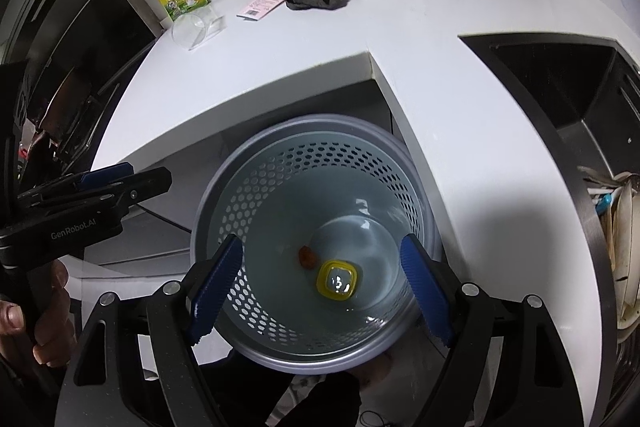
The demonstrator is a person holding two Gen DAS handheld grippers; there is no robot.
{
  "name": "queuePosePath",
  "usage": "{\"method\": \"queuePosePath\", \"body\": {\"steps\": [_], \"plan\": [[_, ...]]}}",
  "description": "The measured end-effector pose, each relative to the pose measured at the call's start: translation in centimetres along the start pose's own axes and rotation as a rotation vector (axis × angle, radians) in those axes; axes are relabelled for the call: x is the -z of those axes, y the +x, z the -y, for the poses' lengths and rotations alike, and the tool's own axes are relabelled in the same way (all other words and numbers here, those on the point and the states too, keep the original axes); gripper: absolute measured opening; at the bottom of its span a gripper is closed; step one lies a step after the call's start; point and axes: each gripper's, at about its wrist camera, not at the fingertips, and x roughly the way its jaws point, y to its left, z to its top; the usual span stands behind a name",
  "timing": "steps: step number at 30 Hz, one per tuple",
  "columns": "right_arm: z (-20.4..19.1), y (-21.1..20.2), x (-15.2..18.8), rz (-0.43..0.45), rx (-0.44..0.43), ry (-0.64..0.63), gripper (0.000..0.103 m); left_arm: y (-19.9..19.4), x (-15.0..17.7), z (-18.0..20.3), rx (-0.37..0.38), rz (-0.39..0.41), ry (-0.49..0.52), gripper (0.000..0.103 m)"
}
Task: Collect trash
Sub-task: 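Move both open tools back toward the trash on the counter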
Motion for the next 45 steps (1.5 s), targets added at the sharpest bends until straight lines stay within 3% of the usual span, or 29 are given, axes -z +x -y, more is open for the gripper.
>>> {"method": "queuePosePath", "body": {"steps": [9,22,35,45], "plan": [[-1.2,-0.2,-2.1,0.03,0.0,-0.021,0.078,-1.5,-1.7,-1.6,-0.014,0.051,-0.01,0.068],[-4.5,-1.0,-6.5,0.099,0.001,-0.051,0.078,-3.1,-5.6,-4.9,-0.017,0.124,-0.015,0.077],[-6.5,0.1,-10.4,0.137,0.021,-0.045,0.078,-3.4,-8.9,-7.6,-0.021,0.178,0.0,0.087],[-5.8,1.5,-13.0,0.155,0.06,0.012,0.078,-2.0,-11.8,-9.7,-0.023,0.197,0.0,0.094]]}}
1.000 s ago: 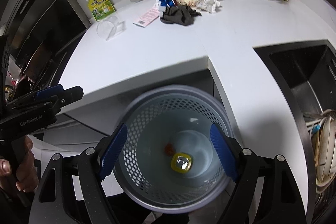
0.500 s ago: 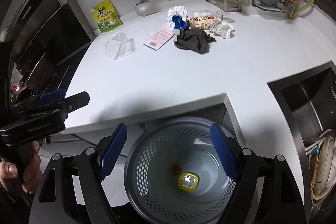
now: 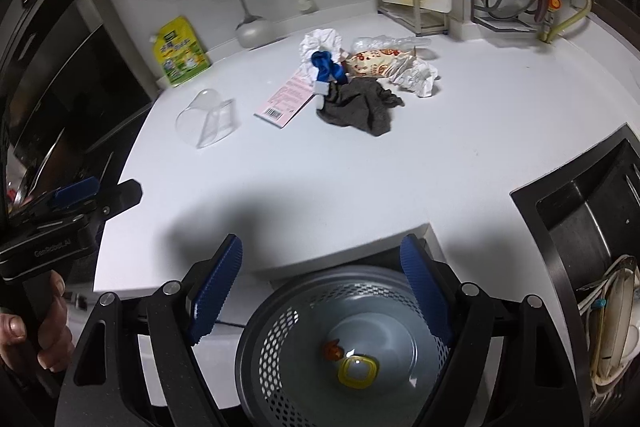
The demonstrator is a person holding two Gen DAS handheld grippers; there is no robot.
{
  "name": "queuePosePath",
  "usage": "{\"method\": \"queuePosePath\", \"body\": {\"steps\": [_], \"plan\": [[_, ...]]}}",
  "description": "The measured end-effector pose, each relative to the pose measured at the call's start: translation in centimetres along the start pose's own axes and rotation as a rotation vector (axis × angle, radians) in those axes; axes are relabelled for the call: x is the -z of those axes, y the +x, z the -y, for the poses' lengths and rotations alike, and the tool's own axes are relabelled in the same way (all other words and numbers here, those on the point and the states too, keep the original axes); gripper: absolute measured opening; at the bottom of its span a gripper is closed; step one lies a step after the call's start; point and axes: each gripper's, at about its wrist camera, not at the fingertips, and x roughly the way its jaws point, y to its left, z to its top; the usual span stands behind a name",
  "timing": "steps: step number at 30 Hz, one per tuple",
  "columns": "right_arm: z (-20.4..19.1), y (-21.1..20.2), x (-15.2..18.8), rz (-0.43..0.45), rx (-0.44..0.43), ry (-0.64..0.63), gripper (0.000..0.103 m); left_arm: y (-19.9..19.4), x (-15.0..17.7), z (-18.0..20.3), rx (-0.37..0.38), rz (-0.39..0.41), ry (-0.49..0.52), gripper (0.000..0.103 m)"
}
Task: Collect trash
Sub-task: 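Move both open tools back toward the trash on the counter, then grasp the blue-strapped item with the right tool while the left tool grasps the clear cup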
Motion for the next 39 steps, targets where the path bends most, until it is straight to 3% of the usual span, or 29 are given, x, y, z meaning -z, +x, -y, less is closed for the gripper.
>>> {"method": "queuePosePath", "body": {"steps": [15,25,39], "plan": [[0.7,4.7,-4.8,0.016,0.054,0.031,0.078,5.2,-4.6,-3.0,0.0,0.014,-0.034,0.095],[-0.4,8.2,-10.0,0.091,0.056,0.007,0.078,9.1,-8.3,-5.0,-0.021,0.055,-0.063,0.095],[-1.7,15.3,-15.3,0.116,0.122,-0.08,0.078,14.7,-10.5,-7.6,-0.028,0.002,-0.139,0.095]]}}
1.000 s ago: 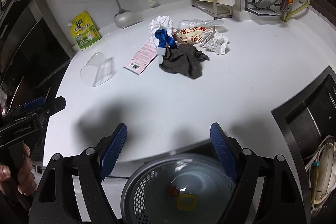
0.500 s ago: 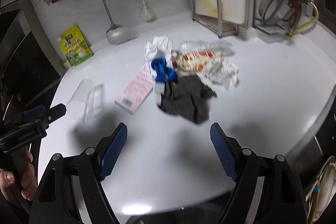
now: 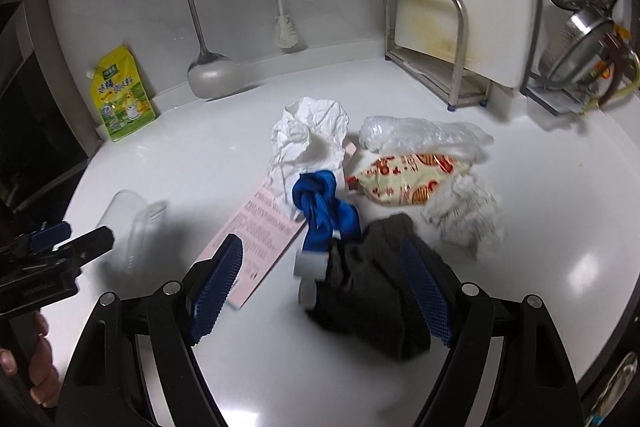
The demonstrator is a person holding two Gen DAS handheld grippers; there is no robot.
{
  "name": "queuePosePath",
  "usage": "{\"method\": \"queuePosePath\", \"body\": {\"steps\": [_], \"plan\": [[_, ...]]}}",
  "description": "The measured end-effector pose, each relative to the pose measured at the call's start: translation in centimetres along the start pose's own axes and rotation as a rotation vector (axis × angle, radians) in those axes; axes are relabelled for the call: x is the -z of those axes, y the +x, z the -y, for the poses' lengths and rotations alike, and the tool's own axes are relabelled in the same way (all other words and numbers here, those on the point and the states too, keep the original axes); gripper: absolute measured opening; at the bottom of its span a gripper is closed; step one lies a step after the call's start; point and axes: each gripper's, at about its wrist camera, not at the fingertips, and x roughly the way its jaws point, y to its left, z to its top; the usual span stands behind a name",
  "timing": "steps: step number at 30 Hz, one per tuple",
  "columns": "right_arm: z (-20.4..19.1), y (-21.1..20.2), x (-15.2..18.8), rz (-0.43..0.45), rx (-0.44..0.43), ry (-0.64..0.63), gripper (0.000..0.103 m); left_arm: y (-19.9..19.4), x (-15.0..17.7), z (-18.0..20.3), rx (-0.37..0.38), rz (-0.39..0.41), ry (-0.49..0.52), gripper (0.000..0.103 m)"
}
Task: Collect trash
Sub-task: 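Grasp the blue-strapped item with the right tool while the left tool grasps the clear cup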
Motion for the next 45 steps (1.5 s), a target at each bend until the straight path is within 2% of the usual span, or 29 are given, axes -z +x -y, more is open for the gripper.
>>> {"method": "queuePosePath", "body": {"steps": [13,18,20,25,29,38,39,41,43,45], "plan": [[-0.5,3.5,-1.1,-0.009,0.088,-0.063,0.077,1.7,0.3,-0.3,0.008,-0.024,-0.01,0.095],[-0.8,3.8,-1.2,-0.014,0.086,-0.101,0.057,1.7,0.3,-0.3,0.028,-0.013,-0.019,0.095],[-0.9,3.9,-1.3,-0.016,0.078,-0.111,0.038,1.9,0.2,-0.3,0.025,-0.02,-0.018,0.095],[-1.4,3.7,-1.3,-0.01,0.054,-0.144,0.021,2.3,0.3,-0.2,0.026,-0.031,-0.02,0.095],[-1.7,3.1,-1.2,0.013,0.04,-0.151,0.018,2.9,0.3,0.1,0.025,-0.041,-0.019,0.095],[-0.7,1.1,-1.7,0.04,-0.009,-0.055,0.018,3.8,0.1,-0.1,0.023,-0.049,-0.034,0.093],[-0.7,1.0,-1.7,0.041,-0.009,-0.054,0.018,3.9,0.2,-0.2,0.025,-0.049,-0.034,0.091],[-0.7,0.7,-1.6,0.042,-0.011,-0.05,0.018,3.9,0.3,-0.2,0.029,-0.051,-0.034,0.078],[-0.7,0.5,-1.6,0.043,-0.013,-0.043,0.018,4.0,0.3,-0.1,0.03,-0.052,-0.032,0.07],[-0.6,0.2,-1.5,0.045,-0.015,-0.035,0.018,4.1,0.3,-0.1,0.03,-0.055,-0.03,0.066]]}}
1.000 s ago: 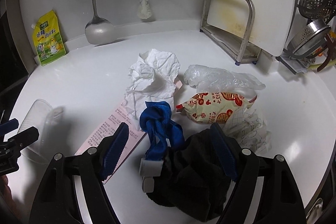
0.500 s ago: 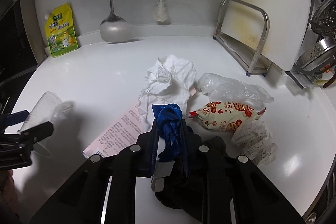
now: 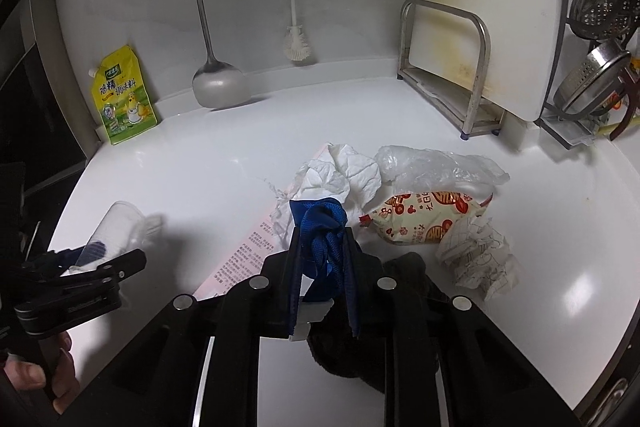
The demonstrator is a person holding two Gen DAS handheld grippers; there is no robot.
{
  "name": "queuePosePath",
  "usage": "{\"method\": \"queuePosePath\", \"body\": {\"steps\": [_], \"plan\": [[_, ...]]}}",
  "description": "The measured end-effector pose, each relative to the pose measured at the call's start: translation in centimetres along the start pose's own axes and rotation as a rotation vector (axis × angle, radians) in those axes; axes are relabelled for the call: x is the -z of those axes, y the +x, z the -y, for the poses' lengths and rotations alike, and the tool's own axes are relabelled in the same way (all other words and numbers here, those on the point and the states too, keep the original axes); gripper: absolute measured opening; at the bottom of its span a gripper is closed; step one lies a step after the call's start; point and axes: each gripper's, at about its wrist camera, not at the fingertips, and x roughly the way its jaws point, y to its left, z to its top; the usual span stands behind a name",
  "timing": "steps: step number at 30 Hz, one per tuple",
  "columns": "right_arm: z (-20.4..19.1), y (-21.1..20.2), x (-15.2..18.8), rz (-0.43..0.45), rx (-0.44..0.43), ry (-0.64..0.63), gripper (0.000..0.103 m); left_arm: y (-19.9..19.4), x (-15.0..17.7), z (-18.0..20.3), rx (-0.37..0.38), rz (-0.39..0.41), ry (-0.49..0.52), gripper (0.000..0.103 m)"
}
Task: Collect trash
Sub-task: 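Grasp the blue-strapped item with the right tool while the left tool grasps the clear cup, then carry the blue item and clear cup over the grey bin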
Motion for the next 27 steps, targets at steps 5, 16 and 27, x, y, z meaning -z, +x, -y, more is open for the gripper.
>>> {"method": "queuePosePath", "body": {"steps": [5,16,27], "plan": [[0.2,-0.8,0.6,-0.001,-0.004,0.025,0.018,-0.4,-0.2,0.1,0.004,0.01,0.002,0.062],[0.5,-3.8,1.4,0.01,-0.005,0.071,0.018,-3.5,-0.7,0.7,0.0,0.05,0.063,0.055],[1.5,-8.1,2.8,0.034,0.002,0.102,0.018,-6.1,-0.9,1.8,0.004,0.085,0.095,0.055]]}}
